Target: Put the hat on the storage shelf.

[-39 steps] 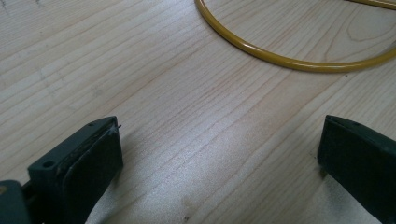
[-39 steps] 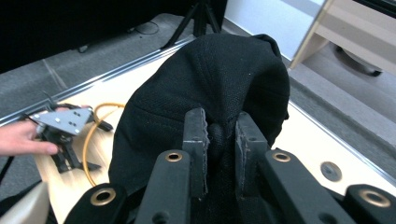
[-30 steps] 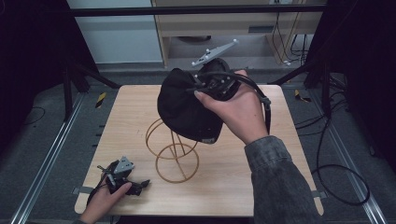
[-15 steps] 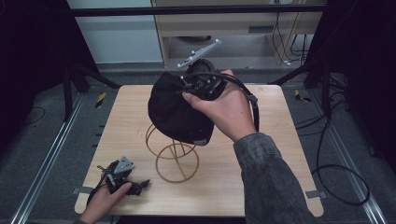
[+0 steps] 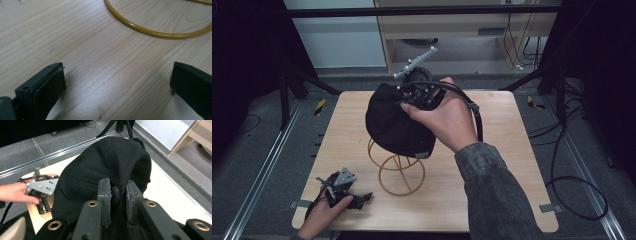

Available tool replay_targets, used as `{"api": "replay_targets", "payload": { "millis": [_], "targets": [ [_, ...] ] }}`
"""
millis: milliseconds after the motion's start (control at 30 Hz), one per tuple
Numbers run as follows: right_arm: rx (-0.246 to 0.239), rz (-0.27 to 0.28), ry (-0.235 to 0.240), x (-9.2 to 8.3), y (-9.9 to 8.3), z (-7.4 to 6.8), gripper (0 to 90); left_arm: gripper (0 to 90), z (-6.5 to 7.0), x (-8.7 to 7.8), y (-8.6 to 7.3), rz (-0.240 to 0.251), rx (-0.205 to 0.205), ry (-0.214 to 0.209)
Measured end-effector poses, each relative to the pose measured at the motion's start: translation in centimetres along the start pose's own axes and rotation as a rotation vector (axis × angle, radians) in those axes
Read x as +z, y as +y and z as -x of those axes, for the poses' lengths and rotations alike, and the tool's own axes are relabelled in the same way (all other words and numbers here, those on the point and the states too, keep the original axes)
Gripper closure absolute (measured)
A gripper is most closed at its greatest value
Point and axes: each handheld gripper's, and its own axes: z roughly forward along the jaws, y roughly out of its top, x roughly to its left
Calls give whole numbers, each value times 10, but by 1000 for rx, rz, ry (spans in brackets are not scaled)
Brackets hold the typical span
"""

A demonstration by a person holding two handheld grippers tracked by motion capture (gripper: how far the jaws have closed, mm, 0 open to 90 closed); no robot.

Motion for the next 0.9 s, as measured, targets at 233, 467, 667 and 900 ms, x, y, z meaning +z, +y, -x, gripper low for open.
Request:
{"api": "replay_targets", "payload": {
  "millis": [233,467,667,900],
  "targets": [
    [-8,-19,20,14,-2,-3,770,0,0,0,0,0,0,0],
    [-10,-32,32,22,-4,-6,768,0,0,0,0,0,0,0],
    [-22,-41,26,26,-5,-8,767,0,0,0,0,0,0,0],
    [-32,-50,33,30,-6,-11,764,0,0,0,0,0,0,0]
  ]
}}
